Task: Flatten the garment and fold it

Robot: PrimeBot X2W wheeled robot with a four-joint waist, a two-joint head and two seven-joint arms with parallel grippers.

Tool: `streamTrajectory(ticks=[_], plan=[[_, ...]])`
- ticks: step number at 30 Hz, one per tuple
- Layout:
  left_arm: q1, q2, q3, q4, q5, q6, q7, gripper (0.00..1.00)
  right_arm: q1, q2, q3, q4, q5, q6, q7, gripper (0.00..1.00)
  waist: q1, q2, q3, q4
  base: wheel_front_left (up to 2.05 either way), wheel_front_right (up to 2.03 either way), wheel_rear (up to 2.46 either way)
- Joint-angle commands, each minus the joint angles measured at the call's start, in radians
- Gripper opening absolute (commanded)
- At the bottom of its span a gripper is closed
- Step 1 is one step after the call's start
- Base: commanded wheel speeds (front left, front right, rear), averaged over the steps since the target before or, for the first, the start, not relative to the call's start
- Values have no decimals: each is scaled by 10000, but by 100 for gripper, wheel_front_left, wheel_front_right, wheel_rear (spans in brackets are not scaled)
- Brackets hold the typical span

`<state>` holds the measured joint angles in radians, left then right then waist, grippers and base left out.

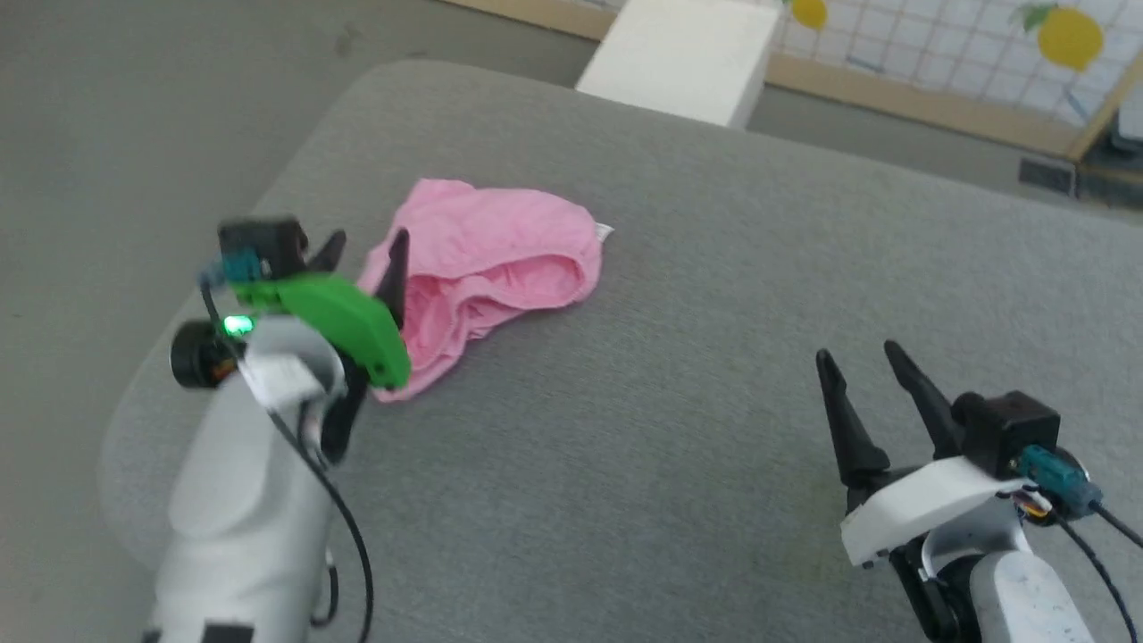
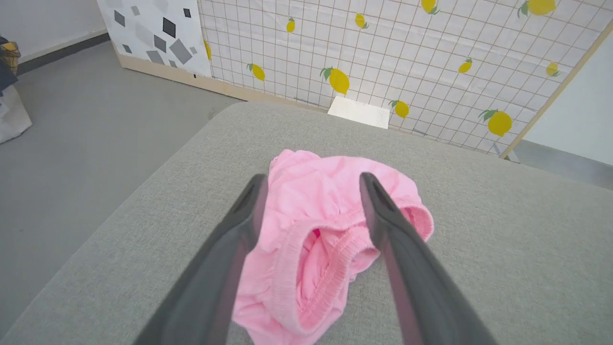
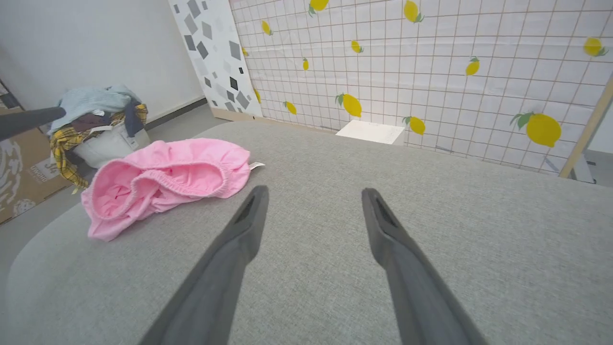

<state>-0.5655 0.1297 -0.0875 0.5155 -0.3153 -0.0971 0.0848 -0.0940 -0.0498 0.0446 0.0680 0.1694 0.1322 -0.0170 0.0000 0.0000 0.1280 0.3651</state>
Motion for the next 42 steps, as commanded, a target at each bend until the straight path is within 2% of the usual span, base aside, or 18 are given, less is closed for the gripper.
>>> streamTrajectory(ticks=[1,8,15,16,17,18,21,24,30,35,42], plan=[[-479,81,61,409,-296,-71,417,100,-153,-4,-73,-112,-119,-15,66,100,0,0,1175,-1189,0,0,0],[-2042,585,-220,2378,-646,-181,2949,100,-255,-4,-420,-528,-240,-15,241,100,0,0,2305,-2109,0,0,0],[-2115,538,-249,3582,-841,379,4739,100,-273,-4,-508,-679,-268,-15,199,100,0,0,2718,-2322,0,0,0],[-2063,515,-249,3690,-876,434,4923,81,-280,-4,-510,-663,-264,-15,189,100,0,0,2721,-2325,0,0,0],[-2026,522,-238,3718,-884,499,4944,8,-292,-4,-509,-639,-255,-15,180,100,0,0,2716,-2323,0,0,0],[-1992,577,-188,3680,-847,685,4743,0,-309,-4,-485,-600,-234,-15,165,100,0,0,2676,-2321,0,0,0],[-2008,672,64,3370,-890,984,3871,0,-348,-4,-393,-468,-149,-15,116,100,0,0,2488,-2315,0,0,0],[-2249,760,348,2883,-1004,1095,2925,0,-384,-4,-294,-239,-48,-15,29,100,0,0,2140,-2349,0,0,0],[-2954,827,111,1593,-923,580,2173,0,-368,-4,-245,301,250,-15,-288,100,0,0,1227,-2691,0,0,0],[-3053,274,-766,376,-882,76,2531,0,-252,-4,-308,706,467,-15,-545,100,0,0,542,-3143,0,0,0],[-1555,-526,-2860,-288,-1291,-272,3945,0,-70,-4,-448,1049,782,-15,-789,100,0,0,211,-3875,0,0,0]])
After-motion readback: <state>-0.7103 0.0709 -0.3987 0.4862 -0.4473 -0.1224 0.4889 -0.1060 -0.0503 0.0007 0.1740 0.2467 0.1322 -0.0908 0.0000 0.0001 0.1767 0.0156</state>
